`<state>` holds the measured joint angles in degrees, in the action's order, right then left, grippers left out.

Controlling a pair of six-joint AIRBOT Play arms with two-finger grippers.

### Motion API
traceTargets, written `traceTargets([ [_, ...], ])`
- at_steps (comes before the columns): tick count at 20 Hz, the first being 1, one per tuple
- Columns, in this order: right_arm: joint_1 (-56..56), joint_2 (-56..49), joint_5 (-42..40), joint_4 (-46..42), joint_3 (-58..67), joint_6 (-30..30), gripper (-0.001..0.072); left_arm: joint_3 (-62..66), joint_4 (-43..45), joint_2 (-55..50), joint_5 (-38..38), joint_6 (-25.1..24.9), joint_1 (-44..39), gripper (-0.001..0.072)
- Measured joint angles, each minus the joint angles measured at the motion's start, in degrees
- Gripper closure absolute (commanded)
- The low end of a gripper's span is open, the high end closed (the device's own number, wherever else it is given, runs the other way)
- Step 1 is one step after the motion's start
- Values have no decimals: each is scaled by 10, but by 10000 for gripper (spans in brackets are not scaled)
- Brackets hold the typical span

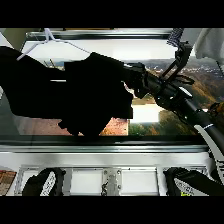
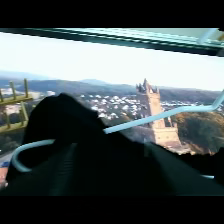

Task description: Fold the clothes and pants, and hang the long-sleeved shirts on hangers.

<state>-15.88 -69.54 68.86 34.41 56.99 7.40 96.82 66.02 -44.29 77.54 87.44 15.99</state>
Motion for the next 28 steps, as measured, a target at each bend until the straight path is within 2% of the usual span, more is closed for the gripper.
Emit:
traceTargets([
  [2, 22, 8, 0, -10, 0, -12, 702, -1, 0, 2, 8, 1, 10, 675],
  [3, 34, 13, -2, -14, 0, -15, 702, -1, 0, 2, 11, 1, 13, 694],
  [11, 169, 87, -42, -2, 0, -33, 703, -1, -28, -19, 18, 0, 12, 694],
  [14, 193, 100, -33, 6, 0, -69, 703, -1, -37, -38, 19, 0, -18, 694],
  [20, 159, 97, -21, 19, 0, -96, 703, -2, -41, -71, 0, 0, -67, 694],
  [28, 53, 34, -31, 123, 0, -40, 703, -2, -41, -44, -28, 0, -47, 694],
])
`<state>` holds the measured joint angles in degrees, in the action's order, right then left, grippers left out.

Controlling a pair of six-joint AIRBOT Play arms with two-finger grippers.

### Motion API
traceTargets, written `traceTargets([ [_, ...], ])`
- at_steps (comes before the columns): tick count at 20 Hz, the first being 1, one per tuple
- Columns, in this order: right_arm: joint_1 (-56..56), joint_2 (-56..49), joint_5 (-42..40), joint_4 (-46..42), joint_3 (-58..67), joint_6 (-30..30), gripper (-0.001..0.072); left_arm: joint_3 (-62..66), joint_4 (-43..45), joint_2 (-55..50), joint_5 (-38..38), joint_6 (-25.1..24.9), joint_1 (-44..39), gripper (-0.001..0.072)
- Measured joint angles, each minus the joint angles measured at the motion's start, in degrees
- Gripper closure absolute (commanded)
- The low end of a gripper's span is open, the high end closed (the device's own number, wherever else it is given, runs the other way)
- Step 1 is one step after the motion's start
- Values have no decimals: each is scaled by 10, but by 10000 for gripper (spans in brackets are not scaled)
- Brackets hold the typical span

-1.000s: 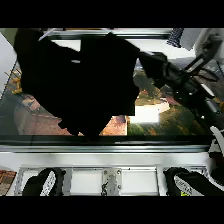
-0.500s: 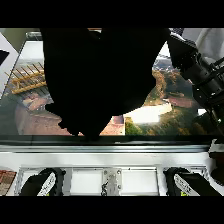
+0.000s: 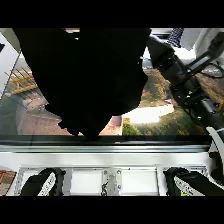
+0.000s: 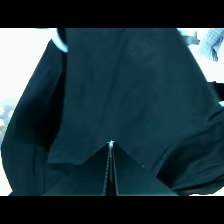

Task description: Fold the clothes and pants, and hang the long-sleeved shirts on hangers.

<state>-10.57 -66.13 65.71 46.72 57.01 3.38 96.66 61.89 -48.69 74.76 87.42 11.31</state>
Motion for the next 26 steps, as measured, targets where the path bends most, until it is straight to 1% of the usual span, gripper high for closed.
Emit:
traceTargets([
  [6, -36, -22, -6, 26, 1, 46, 703, 0, -2, 11, 0, 0, 8, 694],
  [10, 1, 11, -46, 31, 16, 91, 703, 0, -4, 12, 1, 0, 9, 694],
  [14, 98, 57, -85, 35, 46, 113, 703, 0, -4, 5, 7, 0, 3, 694],
  [18, 212, 104, -137, 35, 73, 122, 703, 0, -4, -22, 12, 0, -57, 694],
  [21, 306, 140, -207, 35, 92, 135, 703, 0, -2, -54, -4, 0, -126, 694],
  [26, 454, 185, -360, 7, 127, 160, 703, 0, 0, -114, -48, 0, -221, 694],
])
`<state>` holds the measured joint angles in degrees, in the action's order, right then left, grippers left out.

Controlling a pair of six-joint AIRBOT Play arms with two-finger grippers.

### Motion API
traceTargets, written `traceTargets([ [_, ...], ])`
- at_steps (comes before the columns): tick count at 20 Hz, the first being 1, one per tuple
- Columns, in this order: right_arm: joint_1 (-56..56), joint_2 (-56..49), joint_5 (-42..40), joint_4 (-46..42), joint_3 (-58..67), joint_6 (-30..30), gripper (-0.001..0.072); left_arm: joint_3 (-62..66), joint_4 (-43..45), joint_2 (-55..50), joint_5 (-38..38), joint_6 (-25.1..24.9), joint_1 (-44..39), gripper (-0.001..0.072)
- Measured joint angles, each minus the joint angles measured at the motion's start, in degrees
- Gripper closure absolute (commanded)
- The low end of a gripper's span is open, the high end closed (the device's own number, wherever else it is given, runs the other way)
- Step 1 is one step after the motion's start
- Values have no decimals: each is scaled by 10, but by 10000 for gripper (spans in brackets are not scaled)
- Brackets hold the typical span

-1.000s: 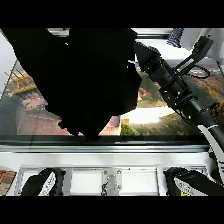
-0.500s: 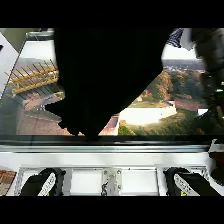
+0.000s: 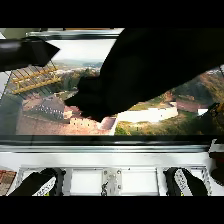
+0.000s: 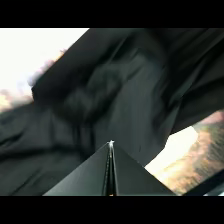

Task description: Fold the clothes and pants, and hang the long-sleeved shirts on hangers.

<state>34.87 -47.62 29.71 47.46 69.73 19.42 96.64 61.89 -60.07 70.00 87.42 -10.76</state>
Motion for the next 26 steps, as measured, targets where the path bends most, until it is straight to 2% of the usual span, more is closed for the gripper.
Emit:
traceTargets([
  [6, 111, 12, -165, -67, 46, 19, 703, 0, 0, -42, -22, 0, -37, 694],
  [10, 137, 14, -233, -122, 71, 31, 703, 0, 0, -49, -25, 0, -41, 694],
  [17, 145, 14, -286, -162, 101, 33, 703, 0, 0, -51, -13, -5, -42, 694],
  [26, 146, 14, -298, -178, 106, 33, 703, 0, 1, -51, -7, -7, -42, 694],
])
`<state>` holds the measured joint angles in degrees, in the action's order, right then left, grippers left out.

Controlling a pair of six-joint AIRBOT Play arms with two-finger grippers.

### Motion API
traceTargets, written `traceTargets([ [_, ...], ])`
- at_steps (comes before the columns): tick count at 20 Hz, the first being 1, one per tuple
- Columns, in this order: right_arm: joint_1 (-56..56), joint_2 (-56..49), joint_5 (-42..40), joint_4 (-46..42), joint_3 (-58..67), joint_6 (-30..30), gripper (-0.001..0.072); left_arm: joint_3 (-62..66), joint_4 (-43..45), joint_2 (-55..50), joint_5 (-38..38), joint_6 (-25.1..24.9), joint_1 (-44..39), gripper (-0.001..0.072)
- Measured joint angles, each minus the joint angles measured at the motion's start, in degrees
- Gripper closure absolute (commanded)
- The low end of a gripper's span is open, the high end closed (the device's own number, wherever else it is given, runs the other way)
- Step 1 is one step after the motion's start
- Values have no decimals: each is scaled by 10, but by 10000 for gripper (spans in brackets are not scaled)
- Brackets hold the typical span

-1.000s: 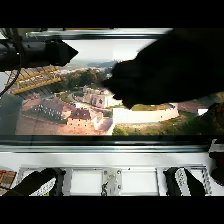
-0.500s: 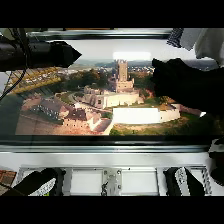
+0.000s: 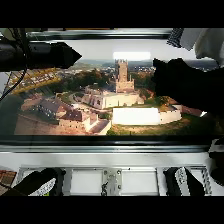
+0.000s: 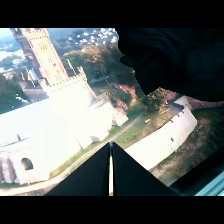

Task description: Fold the clothes and pants, and hang the long-sleeved shirts on hangers.

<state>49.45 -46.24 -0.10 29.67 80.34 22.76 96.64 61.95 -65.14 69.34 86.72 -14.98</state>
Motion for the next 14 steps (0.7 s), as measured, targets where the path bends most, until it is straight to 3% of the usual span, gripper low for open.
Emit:
traceTargets([
  [14, 28, -28, -37, 0, 24, 0, 702, 0, 0, 0, -1, 0, 0, 694],
])
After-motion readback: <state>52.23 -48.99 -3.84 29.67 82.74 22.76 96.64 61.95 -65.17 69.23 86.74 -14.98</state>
